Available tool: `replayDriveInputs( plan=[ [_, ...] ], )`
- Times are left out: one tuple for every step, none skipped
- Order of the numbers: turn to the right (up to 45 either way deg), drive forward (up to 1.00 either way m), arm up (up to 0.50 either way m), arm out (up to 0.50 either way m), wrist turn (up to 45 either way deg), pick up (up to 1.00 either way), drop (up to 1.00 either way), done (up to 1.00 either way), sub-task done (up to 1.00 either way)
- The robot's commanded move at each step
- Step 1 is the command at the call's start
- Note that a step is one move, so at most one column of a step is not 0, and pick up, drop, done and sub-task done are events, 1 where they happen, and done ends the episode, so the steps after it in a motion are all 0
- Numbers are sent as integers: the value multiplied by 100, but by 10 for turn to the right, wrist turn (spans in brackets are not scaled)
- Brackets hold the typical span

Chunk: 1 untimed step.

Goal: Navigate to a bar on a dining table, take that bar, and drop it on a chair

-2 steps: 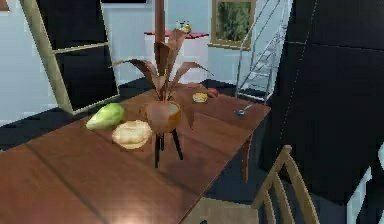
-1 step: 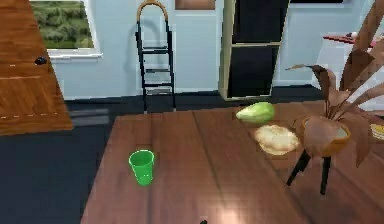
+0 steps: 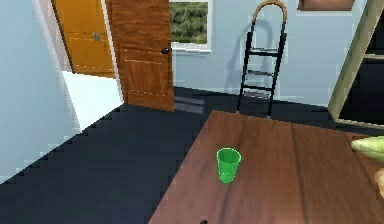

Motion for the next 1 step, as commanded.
replayDriveInputs(
  plan=[
    [0,0,0,24,0,0,0,0,0]
  ],
)
